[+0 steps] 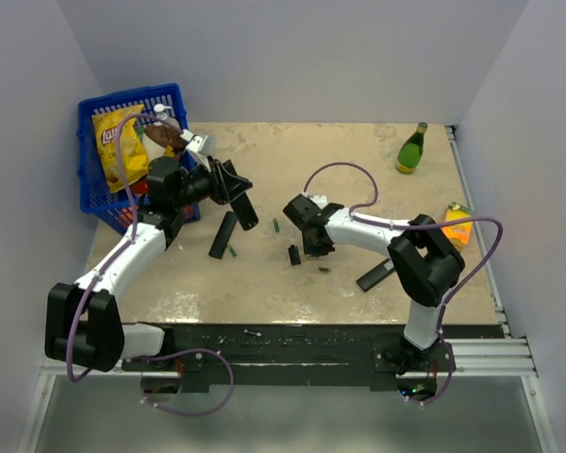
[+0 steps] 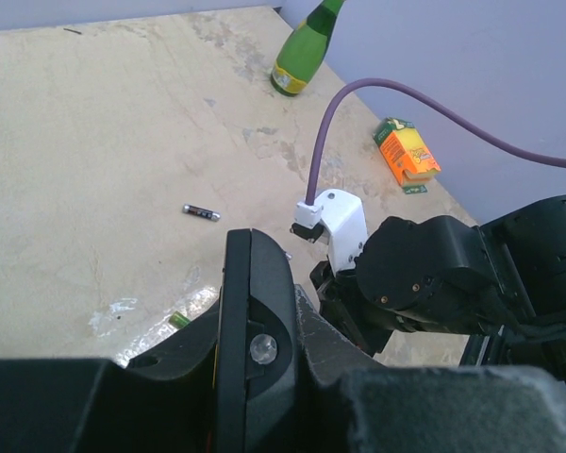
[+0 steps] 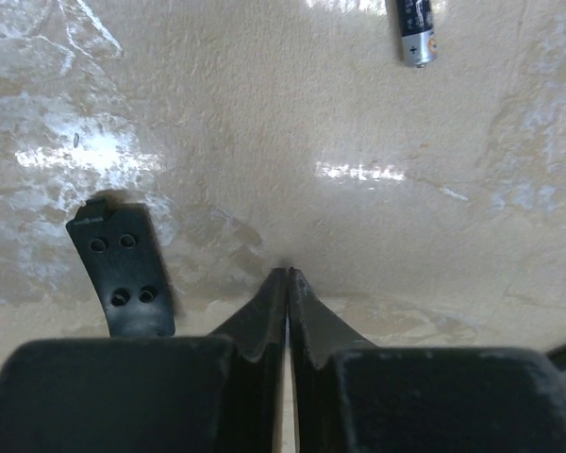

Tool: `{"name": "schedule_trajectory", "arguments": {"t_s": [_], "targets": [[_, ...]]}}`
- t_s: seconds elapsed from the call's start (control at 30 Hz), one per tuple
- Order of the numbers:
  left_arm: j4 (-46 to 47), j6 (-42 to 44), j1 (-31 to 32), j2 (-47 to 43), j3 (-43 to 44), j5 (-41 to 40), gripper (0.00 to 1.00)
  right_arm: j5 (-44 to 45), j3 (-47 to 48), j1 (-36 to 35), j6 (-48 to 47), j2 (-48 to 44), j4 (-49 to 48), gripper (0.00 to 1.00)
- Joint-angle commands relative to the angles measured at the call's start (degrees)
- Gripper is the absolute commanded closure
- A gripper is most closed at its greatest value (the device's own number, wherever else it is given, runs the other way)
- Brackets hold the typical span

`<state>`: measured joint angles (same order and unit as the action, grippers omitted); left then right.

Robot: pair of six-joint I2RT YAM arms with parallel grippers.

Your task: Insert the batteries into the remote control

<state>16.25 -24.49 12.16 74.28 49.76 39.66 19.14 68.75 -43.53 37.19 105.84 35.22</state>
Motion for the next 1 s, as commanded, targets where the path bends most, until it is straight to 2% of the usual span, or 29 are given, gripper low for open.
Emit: {"name": "schedule_trajectory", "arguments": {"t_s": [0.0, 0.17, 0.3, 0.37, 0.4, 0.5, 0.57, 0.63, 0.77, 0.97], "targets": [[5.46, -2.84, 0.32, 0.43, -0.71, 2.70, 1.00, 5.29, 1.11, -1.82, -3.00, -7.30, -0.41, 0.99], [5.81, -5.30, 0.32, 1.13, -1.24, 2.27, 1.00, 9.77, 2.18, -4.89, -7.83, -14.69, -8.13, 0.98], [5.90, -6.01, 0.32, 1.74, -1.33, 1.83, 1.00, 9.34, -0.63, -5.60, -10.56, -20.40, -17.88, 0.98], [5.02, -5.22, 0.32, 1.66, -1.24, 1.30, 1.00, 12.05, -1.69, -5.43, -10.48, -21.20, -17.74, 0.96], [4.50, -4.96, 0.32, 1.66, -1.24, 0.60, 1.00, 13.28, -1.17, -4.03, -8.90, -21.12, -12.34, 0.94], [3.44, -4.16, 0.32, 1.57, -0.72, 0.50, 1.00, 11.10, -3.35, -0.35, -4.94, -23.13, -5.36, 0.88], [3.79, -4.34, 0.32, 1.04, -0.71, 0.94, 1.00, 8.12, -8.25, 1.24, -6.16, -26.72, -6.48, 0.75], [3.96, -4.60, 0.40, 0.87, -0.71, 1.21, 1.00, 5.84, -9.95, 4.32, -6.60, -27.79, -6.92, 0.67], [3.97, -4.25, 0.58, 0.87, -0.72, 1.03, 1.00, 0.40, -10.31, 5.38, -9.06, -25.70, -10.25, 0.63], [1.77, -2.05, 0.76, 0.69, 0.08, 0.07, 1.00, -1.82, -5.57, 8.19, -11.52, -15.15, -12.02, 0.62]]}}
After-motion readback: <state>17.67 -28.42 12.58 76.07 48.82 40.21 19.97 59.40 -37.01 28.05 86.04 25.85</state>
